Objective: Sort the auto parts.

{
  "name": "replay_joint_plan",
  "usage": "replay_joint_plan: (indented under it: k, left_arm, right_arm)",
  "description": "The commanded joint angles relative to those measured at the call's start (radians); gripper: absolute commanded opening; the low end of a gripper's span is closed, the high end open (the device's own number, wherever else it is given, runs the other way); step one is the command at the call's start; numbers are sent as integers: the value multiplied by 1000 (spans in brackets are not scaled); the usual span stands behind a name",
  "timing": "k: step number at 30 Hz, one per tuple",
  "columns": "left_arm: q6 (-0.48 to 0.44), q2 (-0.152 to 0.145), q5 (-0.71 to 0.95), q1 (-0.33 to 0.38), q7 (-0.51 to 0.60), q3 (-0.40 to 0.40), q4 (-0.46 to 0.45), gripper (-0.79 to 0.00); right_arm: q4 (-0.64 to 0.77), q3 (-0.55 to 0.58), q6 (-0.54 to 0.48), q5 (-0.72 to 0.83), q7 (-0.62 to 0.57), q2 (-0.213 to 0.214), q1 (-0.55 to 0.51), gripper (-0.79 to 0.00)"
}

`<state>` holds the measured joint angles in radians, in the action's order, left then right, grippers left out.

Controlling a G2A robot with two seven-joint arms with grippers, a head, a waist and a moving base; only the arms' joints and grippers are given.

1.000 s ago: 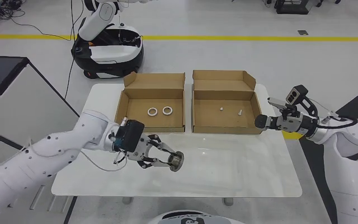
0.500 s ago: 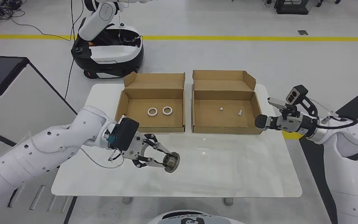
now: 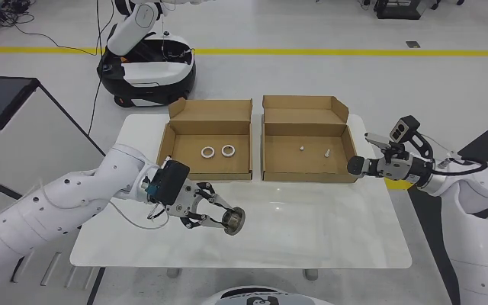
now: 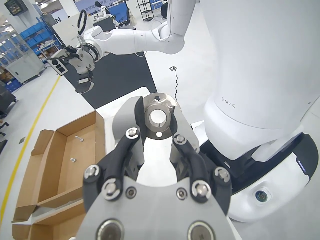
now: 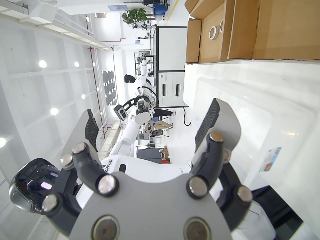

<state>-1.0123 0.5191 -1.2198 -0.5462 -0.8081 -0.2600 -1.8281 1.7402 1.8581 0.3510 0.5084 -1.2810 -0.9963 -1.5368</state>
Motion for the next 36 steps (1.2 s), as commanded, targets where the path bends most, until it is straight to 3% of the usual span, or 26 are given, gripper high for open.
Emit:
replay_joint_plan:
  k: [1, 17, 22, 36]
  left_arm:
    - [0, 0, 0, 0, 0, 0, 0, -785]
    - [0, 0, 0, 0, 0, 0, 0, -785]
    - [48, 7, 49, -33, 13, -24, -17, -785]
    - [125, 23, 186, -139, -125, -118, -14, -785]
  right_arm:
    - [0, 0, 0, 0, 0, 0, 0, 0]
    - [0, 0, 0, 0, 0, 0, 0, 0]
    - [0, 0, 0, 0, 0, 0, 0, 0]
    - [0, 0, 0, 0, 0, 0, 0, 0]
